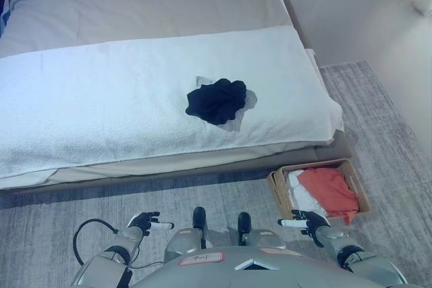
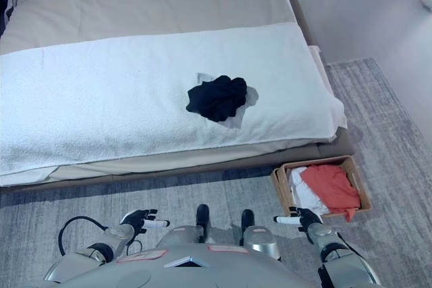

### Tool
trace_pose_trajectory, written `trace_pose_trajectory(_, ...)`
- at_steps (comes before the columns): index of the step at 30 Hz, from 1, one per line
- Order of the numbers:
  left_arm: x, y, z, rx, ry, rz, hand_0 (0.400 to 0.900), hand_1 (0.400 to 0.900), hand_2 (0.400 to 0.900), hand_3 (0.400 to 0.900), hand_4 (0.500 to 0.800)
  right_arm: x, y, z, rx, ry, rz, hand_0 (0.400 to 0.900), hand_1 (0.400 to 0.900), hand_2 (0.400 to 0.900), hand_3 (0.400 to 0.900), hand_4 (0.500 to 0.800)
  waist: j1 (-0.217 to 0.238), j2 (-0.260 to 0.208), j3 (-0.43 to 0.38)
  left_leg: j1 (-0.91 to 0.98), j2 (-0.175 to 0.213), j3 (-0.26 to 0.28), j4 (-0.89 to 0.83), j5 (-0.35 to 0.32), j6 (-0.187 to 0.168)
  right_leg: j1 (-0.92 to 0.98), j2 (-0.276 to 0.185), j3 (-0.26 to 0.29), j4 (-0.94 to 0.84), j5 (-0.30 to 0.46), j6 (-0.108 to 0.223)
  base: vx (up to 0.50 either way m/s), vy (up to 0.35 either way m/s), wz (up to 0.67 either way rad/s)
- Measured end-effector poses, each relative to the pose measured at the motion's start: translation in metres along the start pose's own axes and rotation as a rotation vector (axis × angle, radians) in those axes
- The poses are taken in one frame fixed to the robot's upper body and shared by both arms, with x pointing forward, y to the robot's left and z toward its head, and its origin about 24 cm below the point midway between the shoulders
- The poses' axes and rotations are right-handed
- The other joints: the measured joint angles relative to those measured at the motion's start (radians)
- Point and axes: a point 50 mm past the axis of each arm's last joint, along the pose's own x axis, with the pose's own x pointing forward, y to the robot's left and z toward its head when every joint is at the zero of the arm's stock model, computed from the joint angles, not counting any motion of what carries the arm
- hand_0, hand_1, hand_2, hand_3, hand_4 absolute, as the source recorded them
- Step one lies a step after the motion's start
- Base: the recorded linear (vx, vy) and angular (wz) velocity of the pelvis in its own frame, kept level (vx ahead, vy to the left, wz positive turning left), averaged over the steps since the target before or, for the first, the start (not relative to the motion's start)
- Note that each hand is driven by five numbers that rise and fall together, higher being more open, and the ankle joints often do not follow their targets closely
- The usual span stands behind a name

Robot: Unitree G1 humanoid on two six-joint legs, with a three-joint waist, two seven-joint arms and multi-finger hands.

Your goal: Put the clothes on the bed into the basket.

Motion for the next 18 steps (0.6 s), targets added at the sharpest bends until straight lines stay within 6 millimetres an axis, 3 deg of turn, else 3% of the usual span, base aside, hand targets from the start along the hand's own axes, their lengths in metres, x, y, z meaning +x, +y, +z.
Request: trace_pose_trajectory(18,-0.0002,-0.0007,-0.0021,-0.001,0.005,-0.002,0.9,0.9,0.9,0.9,0.8,-0.0006,0.0017,-0.0056,-0.006,0.014,0.005,0.9,0.9,0.9,0.9,0.8,0.0,0.0,-0.001,0.004,0.0,0.0,0.0,0.0,0.0,0.004,0.0,0.0,0.0,0.0,0.0,0.0,-0.001,0.0)
